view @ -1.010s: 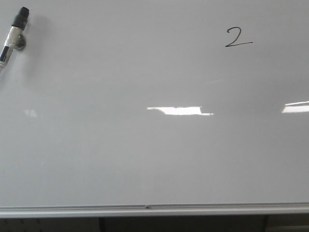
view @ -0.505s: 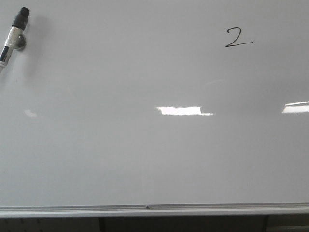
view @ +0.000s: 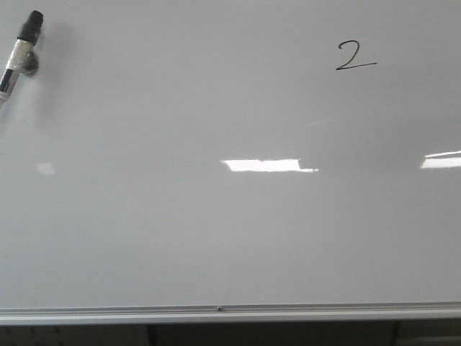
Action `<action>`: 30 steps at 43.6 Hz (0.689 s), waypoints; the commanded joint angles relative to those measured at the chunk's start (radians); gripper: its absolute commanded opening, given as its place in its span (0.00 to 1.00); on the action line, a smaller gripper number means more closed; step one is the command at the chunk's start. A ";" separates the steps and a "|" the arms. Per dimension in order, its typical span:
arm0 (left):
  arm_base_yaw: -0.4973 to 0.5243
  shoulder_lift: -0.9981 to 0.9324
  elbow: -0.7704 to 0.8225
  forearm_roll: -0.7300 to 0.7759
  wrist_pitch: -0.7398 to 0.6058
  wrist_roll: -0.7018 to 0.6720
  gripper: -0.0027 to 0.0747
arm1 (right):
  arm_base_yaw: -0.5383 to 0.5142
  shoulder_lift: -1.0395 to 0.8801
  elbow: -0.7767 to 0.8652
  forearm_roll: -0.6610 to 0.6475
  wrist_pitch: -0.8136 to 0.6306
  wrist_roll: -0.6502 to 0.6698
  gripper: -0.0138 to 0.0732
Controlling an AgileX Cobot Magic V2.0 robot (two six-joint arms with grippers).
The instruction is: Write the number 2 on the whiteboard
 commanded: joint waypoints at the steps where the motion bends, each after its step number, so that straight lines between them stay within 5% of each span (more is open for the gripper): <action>1: 0.003 -0.016 0.049 -0.001 -0.208 0.003 0.01 | -0.007 0.009 -0.019 -0.008 -0.073 0.004 0.08; 21: 0.006 -0.030 0.046 0.036 -0.164 0.010 0.01 | -0.007 0.009 -0.019 -0.008 -0.070 0.004 0.08; 30: -0.004 -0.032 0.046 -0.108 -0.179 0.203 0.01 | -0.007 0.009 -0.019 -0.008 -0.070 0.004 0.08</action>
